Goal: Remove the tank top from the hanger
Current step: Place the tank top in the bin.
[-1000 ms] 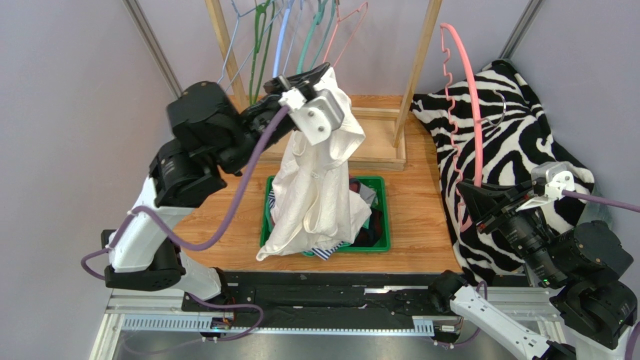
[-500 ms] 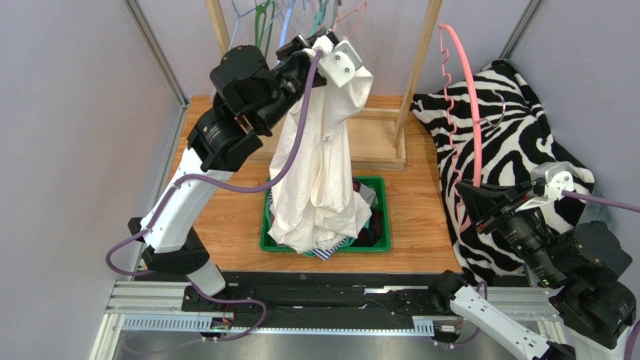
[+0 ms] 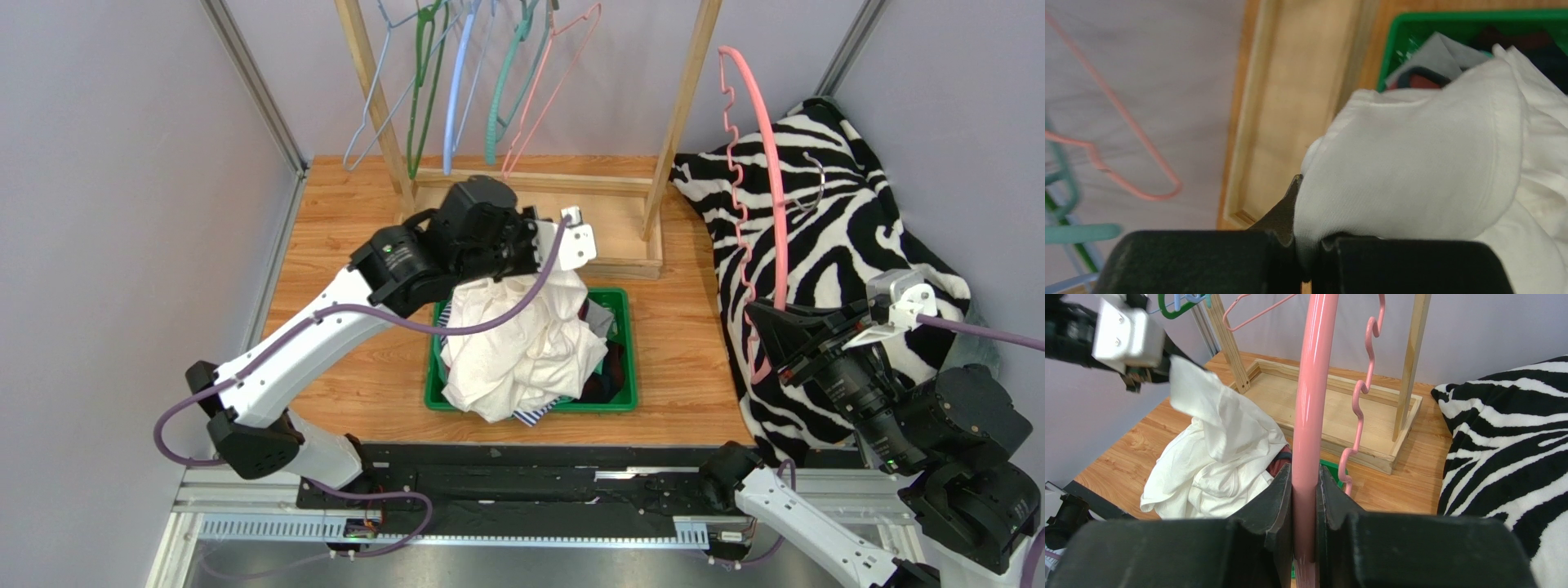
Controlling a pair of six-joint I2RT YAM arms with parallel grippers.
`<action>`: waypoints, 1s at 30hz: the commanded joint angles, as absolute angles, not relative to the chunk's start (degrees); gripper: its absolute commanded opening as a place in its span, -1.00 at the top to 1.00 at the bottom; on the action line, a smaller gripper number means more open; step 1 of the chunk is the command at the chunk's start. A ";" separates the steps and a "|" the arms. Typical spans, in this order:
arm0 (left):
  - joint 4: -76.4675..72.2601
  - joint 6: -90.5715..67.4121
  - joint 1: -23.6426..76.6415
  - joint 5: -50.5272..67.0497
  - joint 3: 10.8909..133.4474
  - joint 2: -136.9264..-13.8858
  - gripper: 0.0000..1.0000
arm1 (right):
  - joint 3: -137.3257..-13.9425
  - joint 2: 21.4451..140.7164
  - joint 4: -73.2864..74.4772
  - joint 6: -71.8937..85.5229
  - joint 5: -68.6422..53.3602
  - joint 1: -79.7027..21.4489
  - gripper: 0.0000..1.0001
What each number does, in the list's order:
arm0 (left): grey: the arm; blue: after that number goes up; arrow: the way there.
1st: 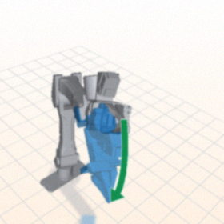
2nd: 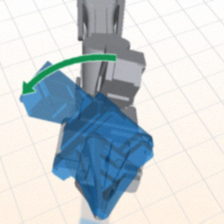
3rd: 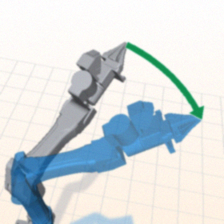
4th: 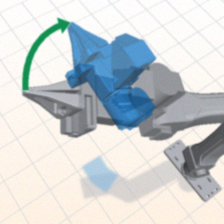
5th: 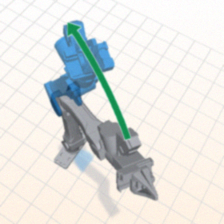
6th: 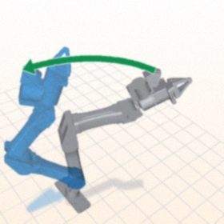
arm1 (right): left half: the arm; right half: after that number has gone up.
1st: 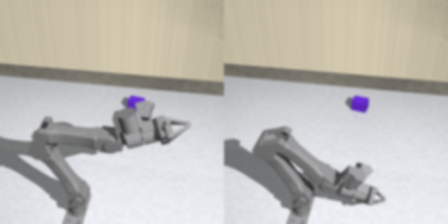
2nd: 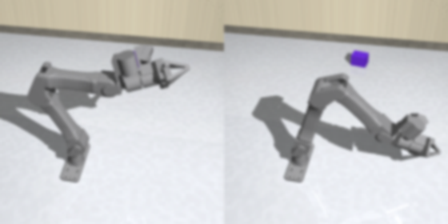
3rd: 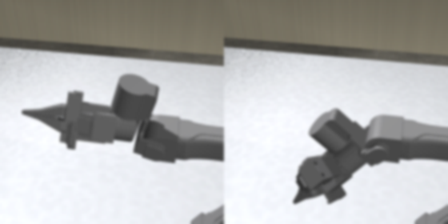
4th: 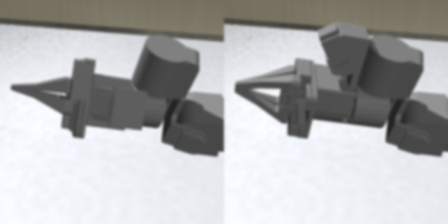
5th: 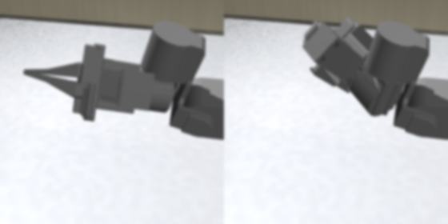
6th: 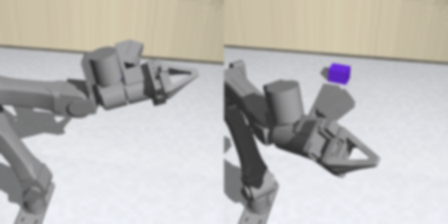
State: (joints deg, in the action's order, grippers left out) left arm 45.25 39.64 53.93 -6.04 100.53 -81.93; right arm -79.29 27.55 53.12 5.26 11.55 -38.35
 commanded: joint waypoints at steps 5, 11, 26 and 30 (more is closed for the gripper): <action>59.41 32.78 54.23 5.62 94.23 -82.00 1.00 | -81.47 29.44 52.56 6.50 13.45 -38.50 1.00; 59.68 31.64 55.02 6.85 88.08 -80.77 1.00 | -81.04 32.77 53.53 8.26 10.20 -38.41 1.00; 44.13 30.67 51.25 6.06 76.73 -88.59 0.94 | -77.96 43.59 48.78 8.18 4.39 -38.06 1.00; 45.61 31.03 50.62 5.98 74.71 -93.32 0.14 | -78.75 47.80 47.55 7.74 0.89 -35.34 1.00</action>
State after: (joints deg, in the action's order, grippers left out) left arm 46.70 31.75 51.55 5.74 77.52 -88.77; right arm -77.36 44.93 54.48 8.80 4.01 -37.58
